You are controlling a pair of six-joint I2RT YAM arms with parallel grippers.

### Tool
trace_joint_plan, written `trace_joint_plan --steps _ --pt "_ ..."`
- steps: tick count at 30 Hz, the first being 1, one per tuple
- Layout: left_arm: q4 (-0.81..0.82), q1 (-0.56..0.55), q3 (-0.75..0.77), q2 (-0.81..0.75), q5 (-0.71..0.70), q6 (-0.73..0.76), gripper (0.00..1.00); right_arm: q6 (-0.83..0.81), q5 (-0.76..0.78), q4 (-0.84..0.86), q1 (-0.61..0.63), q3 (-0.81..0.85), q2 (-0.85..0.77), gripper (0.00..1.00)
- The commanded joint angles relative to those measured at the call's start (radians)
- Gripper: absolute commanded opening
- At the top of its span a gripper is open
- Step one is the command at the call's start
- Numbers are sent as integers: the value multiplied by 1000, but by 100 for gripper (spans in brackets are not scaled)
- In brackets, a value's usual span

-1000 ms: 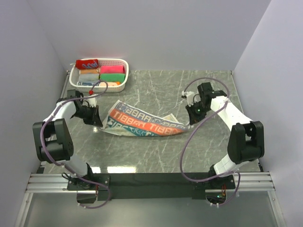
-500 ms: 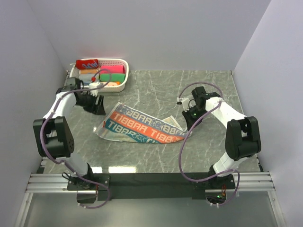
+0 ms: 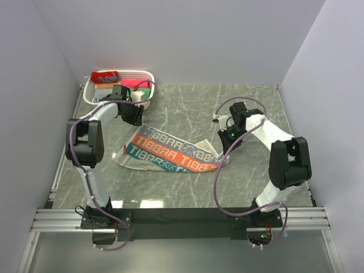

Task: Roll the towels
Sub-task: Flatten the towel

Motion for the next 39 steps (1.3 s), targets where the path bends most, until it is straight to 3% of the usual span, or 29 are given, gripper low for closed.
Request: trace_joint_plan --steps 1,21,25,28,30,39 --pt "58 -8 67 24 -49 -50 45 32 -13 25 -4 39 8 0" --pt "32 -56 128 175 -91 -49 47 44 -14 20 -24 65 42 0" --pt "19 -56 115 172 -81 -26 32 44 -11 20 -30 78 47 0" --pt "16 -54 90 135 -49 -12 7 54 -8 25 -30 101 53 0" --pt "13 -54 88 110 -30 -12 1 63 -11 26 -36 124 62 0" --pt "-50 52 101 -116 134 28 1 57 4 17 -64 298 30 0"
